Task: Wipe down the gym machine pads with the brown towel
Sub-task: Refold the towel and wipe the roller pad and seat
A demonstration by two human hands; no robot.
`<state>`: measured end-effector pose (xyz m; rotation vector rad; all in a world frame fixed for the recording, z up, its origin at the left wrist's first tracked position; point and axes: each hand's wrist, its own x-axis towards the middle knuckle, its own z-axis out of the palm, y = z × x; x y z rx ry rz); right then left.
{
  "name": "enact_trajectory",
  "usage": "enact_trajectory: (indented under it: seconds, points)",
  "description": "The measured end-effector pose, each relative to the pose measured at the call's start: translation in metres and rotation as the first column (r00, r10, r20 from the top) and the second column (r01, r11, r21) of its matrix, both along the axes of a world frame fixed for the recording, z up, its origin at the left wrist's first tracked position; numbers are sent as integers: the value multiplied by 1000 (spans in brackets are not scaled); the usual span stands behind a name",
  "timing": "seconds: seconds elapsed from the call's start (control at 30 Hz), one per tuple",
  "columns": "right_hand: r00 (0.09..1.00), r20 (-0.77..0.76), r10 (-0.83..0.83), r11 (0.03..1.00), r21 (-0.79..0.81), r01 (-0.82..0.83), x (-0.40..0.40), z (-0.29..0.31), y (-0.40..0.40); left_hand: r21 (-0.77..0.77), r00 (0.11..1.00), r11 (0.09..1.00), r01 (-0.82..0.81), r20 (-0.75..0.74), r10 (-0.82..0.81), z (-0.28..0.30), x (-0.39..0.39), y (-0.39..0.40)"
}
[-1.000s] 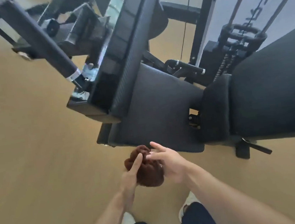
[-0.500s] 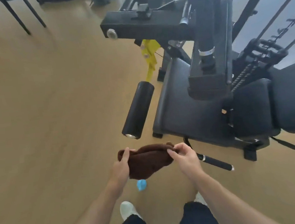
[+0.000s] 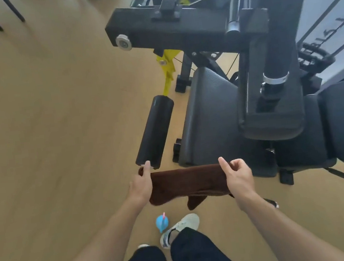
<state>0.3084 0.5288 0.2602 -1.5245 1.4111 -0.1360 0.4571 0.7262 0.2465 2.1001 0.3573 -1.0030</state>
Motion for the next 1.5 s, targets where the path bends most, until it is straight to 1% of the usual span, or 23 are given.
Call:
enact_trajectory:
  seconds: [0.1, 0.17, 0.2, 0.27, 0.33, 0.37, 0.43, 0.5, 0.53, 0.57, 0.63, 0.67, 0.7, 0.73, 0.77, 0.87, 1.0, 1.1, 1.2, 1.27, 1.37, 1.43, 1.5]
  points:
    - [994, 7, -108, 993, -45, 108, 29, 0, -30, -100, 1000, 995, 19, 7, -19, -19, 26, -33]
    - [987, 54, -153, 986, -57, 156, 47, 1, -43, -174, 999, 985, 12, 45, -4, -30, 41, -54]
    - [992, 41, -119, 991, -55, 121, 54, -2, -47, -193, 996, 981, 24, 88, -7, -38, 47, -63]
    - [994, -83, 69, 996, -55, -74, 69, -19, -49, -174, 985, 978, 116, 147, -91, -58, 54, -79]
    - [935, -233, 267, 961, -7, -277, 84, -53, -43, -199, 970, 951, 238, 89, -224, -87, 51, -92]
    - [891, -311, 332, 941, 40, -336, 91, -73, -37, -237, 961, 932, 274, 42, -272, -103, 47, -97]
    - [819, -442, 365, 922, 50, -383, 107, -110, -20, -336, 955, 903, 267, -30, -294, -129, 38, -106]
    - [793, -530, 300, 912, -84, -401, 117, -134, -4, -423, 972, 891, 167, -82, -222, -150, 32, -110]
    - [787, -546, 287, 884, -166, -437, 119, -141, 1, -467, 979, 877, 113, -101, -179, -158, 31, -110]
    - [776, -548, 313, 827, -244, -506, 121, -145, 1, -518, 980, 853, 66, -126, -152, -165, 30, -109]
    - [721, -546, 427, 654, -364, -663, 130, -152, -11, -611, 970, 791, 30, -173, -171, -170, 36, -107]
    - [675, -559, 482, 567, -389, -726, 140, -155, -21, -633, 967, 773, 35, -174, -186, -170, 41, -106]
    - [633, -582, 511, 501, -397, -769, 155, -158, -35, -634, 971, 771, 58, -144, -192, -170, 47, -107]
    - [614, -604, 508, 462, -410, -786, 175, -163, -51, -627, 976, 774, 92, -97, -194, -170, 55, -109]
    - [615, -622, 484, 450, -426, -785, 198, -166, -69, -623, 979, 771, 128, -45, -198, -172, 65, -112]
    - [650, -643, 405, 454, -476, -753, 256, -171, -119, -572, 964, 779, 259, 109, -240, -173, 92, -122]
    - [687, -608, 398, 487, -494, -720, 280, -170, -151, -594, 938, 729, 341, 164, -306, -171, 103, -127]
    - [725, -590, 355, 567, -481, -669, 266, -168, -131, -614, 920, 689, 385, 201, -335, -164, 96, -123]
    - [798, -526, 294, 660, -492, -567, 222, -164, -79, -615, 931, 699, 365, 229, -285, -155, 93, -116]
    - [816, -502, 286, 675, -500, -543, 183, -163, -32, -627, 951, 715, 309, 207, -230, -155, 93, -108]
    - [783, -567, 256, 690, -459, -559, 137, -167, 22, -625, 963, 735, 262, 114, -246, -153, 92, -102]
    - [755, -615, 227, 692, -443, -569, 130, -175, 30, -614, 960, 745, 260, 82, -268, -152, 90, -101]
    - [746, -633, 208, 665, -468, -582, 138, -178, 24, -614, 957, 746, 257, 53, -285, -152, 87, -102]
